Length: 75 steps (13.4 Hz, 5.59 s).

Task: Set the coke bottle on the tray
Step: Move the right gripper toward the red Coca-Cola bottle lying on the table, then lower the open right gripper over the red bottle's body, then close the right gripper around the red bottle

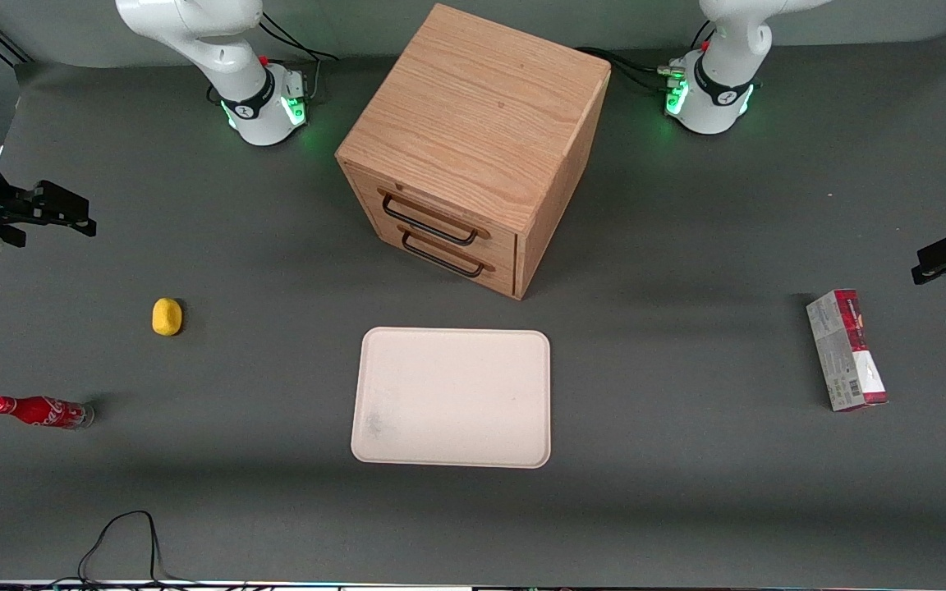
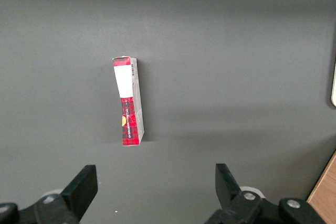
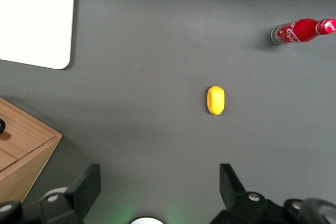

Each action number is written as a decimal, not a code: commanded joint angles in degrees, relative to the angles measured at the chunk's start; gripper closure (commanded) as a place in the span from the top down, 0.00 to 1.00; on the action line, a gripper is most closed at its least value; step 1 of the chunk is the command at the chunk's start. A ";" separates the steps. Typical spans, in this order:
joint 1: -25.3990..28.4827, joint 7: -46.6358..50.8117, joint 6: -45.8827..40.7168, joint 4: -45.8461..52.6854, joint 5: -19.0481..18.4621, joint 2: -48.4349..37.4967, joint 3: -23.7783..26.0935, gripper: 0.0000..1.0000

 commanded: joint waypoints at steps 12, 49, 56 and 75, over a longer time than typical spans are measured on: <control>0.14 1.27 -1.86 0.65 0.68 0.41 -0.73 1.00; -20.52 -24.66 18.79 30.01 6.74 46.56 -5.74 1.00; -19.64 -24.48 21.70 30.01 6.74 49.11 -5.74 1.00; -19.02 -30.28 19.52 31.24 5.43 44.73 -6.08 0.00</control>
